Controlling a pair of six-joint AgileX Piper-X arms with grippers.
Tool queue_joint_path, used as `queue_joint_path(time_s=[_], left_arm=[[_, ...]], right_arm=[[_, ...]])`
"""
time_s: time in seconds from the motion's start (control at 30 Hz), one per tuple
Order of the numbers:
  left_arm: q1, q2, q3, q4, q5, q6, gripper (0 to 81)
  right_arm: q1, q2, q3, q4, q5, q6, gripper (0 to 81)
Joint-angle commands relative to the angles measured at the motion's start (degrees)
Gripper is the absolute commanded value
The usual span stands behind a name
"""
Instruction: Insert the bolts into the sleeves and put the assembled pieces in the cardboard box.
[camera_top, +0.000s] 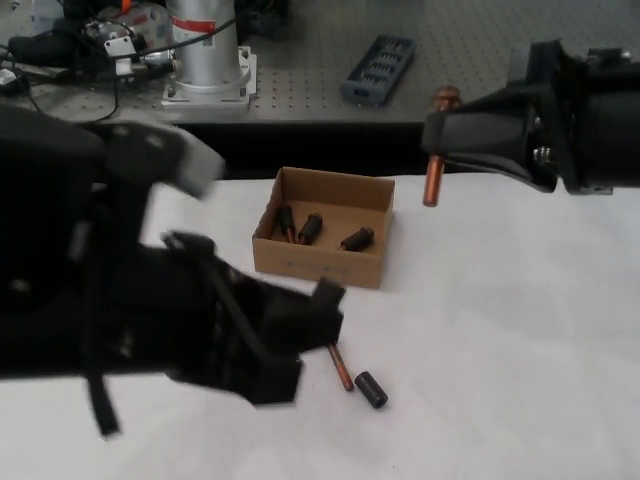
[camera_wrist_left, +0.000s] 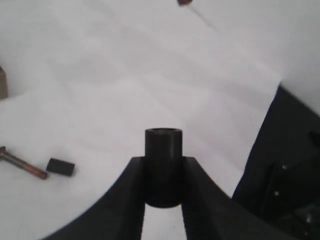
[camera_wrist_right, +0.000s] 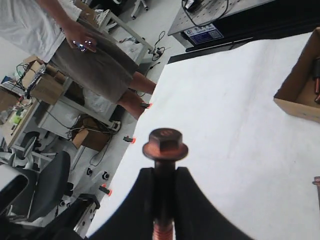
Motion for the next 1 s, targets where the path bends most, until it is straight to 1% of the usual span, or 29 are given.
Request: queue_joint_path(time_s=[0.0, 0.07, 0.13, 0.27, 0.33, 0.53, 0.7, 0.87, 0.97], left_arm=[[2.4, -0.7, 0.3, -8.3, 9.9, -4.6, 0.6], [2.7, -0.1, 0.3, -10.8, 13.3, -4.7, 0.6], [2.7, 0.5, 0.3, -11.9, 13.7, -5.4, 0.6], [2.7, 2.3, 0.3, -11.9, 18.2, -7.1, 0.6], [2.7, 2.9, 0.3, -11.9, 18.2, -7.3, 0.6], [2.7, 3.0, 0.3, -15.5, 17.4, -7.7, 0.6], [2.7, 3.0, 0.3, -15.9, 12.8, -8.1, 0.6], [2.7, 3.0, 0.3, -15.9, 12.4, -8.1, 0.6], [2.7, 3.0, 0.3, -15.9, 10.1, -8.1, 0.6]], right_arm=[[0.1, 0.5, -0.1, -3.2, -3.5, 1.4, 2.7], [0.6, 0.6, -0.1, -4.9, -3.9, 2.3, 2.7], [1.5, 0.6, -0.1, -6.2, -4.0, 2.7, 2.7], [3.5, 0.6, -0.1, -8.0, -5.3, 2.7, 2.7], [4.3, 0.6, -0.1, -8.0, -5.6, 2.7, 2.7], [4.7, 0.6, -0.1, -8.0, -5.7, 2.6, 2.7], [4.3, 0.6, -0.1, -8.0, -5.8, 2.1, 2.7], [4.3, 0.6, -0.1, -8.0, -6.4, 2.1, 2.7], [4.3, 0.6, -0.1, -8.0, -6.9, 1.5, 2.7]])
